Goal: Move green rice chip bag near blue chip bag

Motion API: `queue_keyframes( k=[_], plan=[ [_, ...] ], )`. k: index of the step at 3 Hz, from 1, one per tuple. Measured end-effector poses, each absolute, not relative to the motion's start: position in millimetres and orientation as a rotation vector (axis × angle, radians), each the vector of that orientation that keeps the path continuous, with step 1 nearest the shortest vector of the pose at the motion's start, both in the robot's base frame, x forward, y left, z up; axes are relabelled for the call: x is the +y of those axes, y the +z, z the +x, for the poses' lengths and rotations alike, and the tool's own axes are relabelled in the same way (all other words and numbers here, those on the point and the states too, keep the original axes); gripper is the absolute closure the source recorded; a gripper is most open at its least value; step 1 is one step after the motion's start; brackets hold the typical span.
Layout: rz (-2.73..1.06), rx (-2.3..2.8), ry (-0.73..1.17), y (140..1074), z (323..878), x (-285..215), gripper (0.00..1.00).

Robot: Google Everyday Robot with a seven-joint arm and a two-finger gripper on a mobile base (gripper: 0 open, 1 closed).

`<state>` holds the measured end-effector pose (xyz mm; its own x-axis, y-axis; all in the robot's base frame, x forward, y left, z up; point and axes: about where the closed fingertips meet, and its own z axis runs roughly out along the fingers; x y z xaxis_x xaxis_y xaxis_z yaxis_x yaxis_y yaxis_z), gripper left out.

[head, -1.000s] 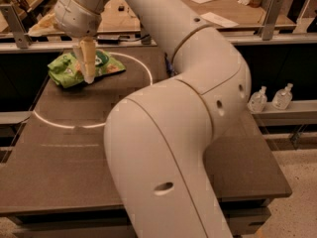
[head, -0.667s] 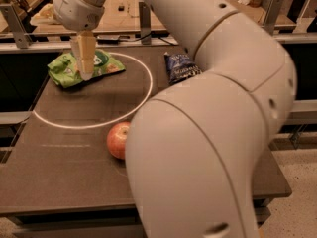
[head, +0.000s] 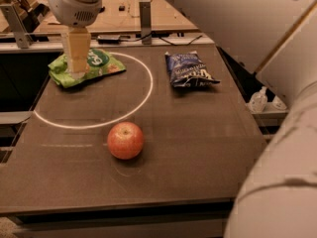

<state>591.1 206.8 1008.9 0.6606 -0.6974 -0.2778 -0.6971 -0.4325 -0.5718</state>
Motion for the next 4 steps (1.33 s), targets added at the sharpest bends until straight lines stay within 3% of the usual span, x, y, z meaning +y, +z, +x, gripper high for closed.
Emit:
queue_keyframes(
  k=[2,4],
  plan=[
    [-2.293,1.241,-0.272,914,595,209,0.0],
    [-2.337,1.248,-0.473,880,603,202,0.0]
  ],
)
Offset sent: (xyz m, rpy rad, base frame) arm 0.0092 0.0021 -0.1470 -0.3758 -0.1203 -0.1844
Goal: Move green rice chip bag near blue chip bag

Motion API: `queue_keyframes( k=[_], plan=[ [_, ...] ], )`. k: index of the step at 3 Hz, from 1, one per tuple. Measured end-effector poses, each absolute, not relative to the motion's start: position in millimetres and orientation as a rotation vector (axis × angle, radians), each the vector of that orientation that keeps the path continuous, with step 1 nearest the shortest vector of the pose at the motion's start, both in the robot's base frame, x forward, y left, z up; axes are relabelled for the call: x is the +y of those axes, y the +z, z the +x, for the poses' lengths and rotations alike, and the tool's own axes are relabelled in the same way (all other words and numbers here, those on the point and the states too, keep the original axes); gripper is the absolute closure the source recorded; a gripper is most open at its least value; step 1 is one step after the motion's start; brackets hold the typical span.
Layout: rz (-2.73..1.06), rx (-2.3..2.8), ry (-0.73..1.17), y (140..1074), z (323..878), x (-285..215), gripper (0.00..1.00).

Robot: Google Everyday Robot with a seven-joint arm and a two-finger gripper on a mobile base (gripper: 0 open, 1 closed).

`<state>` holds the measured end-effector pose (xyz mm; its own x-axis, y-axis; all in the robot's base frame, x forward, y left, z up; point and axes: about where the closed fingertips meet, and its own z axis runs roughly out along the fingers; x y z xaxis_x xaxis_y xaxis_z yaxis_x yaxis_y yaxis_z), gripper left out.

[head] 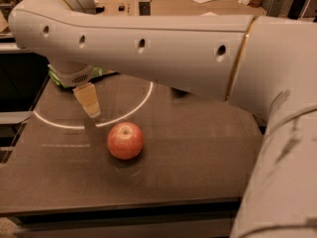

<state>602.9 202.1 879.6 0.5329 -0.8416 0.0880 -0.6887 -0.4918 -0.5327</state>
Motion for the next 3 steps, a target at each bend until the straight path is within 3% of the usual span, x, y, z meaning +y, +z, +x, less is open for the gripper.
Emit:
queue_keyframes(
  k=[1,3],
  plan=[
    [-2.24,1.261,-0.582,880,612,197,0.0],
    [-2.038,1.218,-0.618,919,641,200,0.0]
  ],
)
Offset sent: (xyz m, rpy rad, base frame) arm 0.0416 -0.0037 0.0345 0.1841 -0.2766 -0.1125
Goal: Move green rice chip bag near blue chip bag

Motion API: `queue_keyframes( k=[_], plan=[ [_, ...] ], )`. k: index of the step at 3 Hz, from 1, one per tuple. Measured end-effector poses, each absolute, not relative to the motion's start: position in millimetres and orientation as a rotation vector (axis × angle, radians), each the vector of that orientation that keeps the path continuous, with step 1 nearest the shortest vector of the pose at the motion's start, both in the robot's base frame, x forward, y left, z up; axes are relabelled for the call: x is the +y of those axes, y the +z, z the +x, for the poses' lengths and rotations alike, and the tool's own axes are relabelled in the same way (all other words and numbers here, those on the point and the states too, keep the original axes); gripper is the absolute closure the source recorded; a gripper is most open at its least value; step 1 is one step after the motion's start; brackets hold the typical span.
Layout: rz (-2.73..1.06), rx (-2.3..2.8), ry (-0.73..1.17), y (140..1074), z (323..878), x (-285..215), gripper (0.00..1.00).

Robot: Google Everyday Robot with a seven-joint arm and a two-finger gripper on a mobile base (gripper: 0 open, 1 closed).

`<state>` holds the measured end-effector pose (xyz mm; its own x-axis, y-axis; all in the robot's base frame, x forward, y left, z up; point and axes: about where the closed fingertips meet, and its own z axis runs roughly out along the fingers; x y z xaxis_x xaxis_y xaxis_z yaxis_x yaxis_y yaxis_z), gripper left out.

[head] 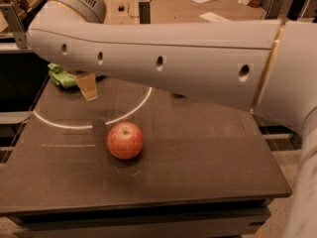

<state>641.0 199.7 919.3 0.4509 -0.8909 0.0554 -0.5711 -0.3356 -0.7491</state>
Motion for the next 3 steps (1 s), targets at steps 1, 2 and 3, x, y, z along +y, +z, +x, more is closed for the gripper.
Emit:
queue_keyframes(
  k=[1,2,3],
  plan=[
    [-1.983,1.198,-0.569,928.6,647.6,204.9,0.0],
    [-1.95,1.181,-0.537,932.9,649.3,209.5,0.0],
    [-1.95,1.181,-0.537,933.0,649.3,209.5,0.0]
  ],
)
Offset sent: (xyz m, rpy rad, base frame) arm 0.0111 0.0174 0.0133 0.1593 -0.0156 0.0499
